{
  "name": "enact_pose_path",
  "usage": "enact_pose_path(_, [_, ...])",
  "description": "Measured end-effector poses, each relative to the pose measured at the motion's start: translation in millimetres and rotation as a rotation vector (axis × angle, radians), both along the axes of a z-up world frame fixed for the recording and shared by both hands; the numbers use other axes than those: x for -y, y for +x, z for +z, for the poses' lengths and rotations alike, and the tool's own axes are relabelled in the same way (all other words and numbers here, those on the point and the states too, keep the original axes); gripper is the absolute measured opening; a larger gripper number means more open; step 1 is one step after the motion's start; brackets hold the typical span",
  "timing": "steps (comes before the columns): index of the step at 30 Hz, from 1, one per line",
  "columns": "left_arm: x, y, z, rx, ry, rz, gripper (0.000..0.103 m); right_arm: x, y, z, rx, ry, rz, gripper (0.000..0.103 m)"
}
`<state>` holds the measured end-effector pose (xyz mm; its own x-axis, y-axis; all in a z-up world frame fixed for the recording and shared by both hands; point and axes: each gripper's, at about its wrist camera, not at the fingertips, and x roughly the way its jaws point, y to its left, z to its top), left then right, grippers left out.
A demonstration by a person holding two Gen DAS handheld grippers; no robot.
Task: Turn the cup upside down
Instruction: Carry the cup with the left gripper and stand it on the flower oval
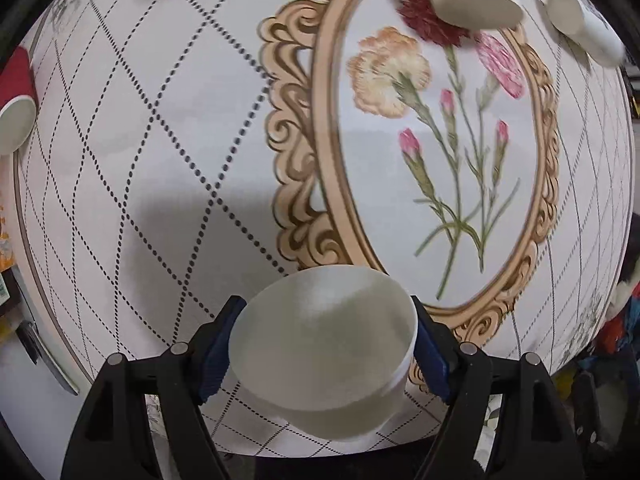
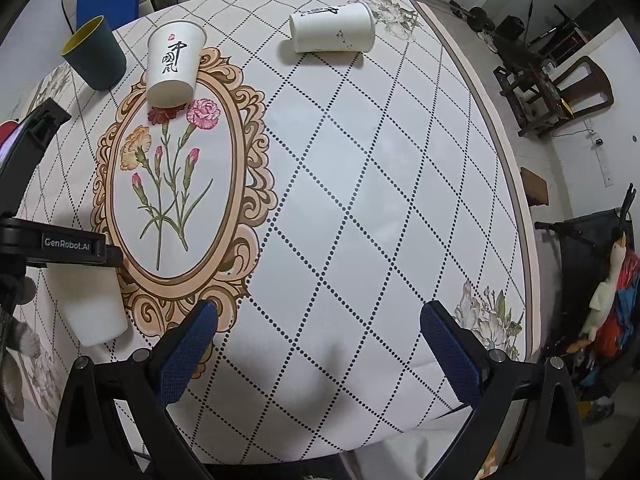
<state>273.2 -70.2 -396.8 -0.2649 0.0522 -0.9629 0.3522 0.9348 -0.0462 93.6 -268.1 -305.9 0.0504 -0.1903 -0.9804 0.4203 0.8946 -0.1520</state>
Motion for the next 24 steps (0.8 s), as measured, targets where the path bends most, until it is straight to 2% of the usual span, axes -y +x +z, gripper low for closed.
enact_pose_path(5, [10.0, -18.5, -14.9, 0.015, 0.043, -0.033, 0.075, 3.5, -5.5, 0.7, 0.004, 0.000, -0.007, 0.103])
enact_pose_path(7, [13.5, -28.7, -9.6, 0.025, 0.040, -0.036, 0.074, 3.7, -6.6, 1.4, 0.006, 0.000, -0.005, 0.102])
enact_pose_path(12, [15.4, -42.0, 2.8, -0.023, -0.005, -0.003, 0.074, 6.2, -10.1, 3.0, 0.013, 0.006, -0.007, 0.102])
enact_pose_path(16, [27.0, -50.9, 8.3, -0.029, 0.000, -0.024, 0.074, 9.6, -13.5, 2.5, 0.012, 0.011, -0.010, 0.102])
enact_pose_path(19, [40.3, -55.4, -4.8, -0.044, -0.002, -0.029, 0.074, 12.5, -16.6, 0.5, 0.004, 0.017, -0.010, 0.102])
enact_pose_path(24, [61.6, -65.9, -19.1, -0.015, 0.026, -0.061, 0.075, 20.0, -23.4, -4.0, -0.004, 0.024, -0.023, 0.102])
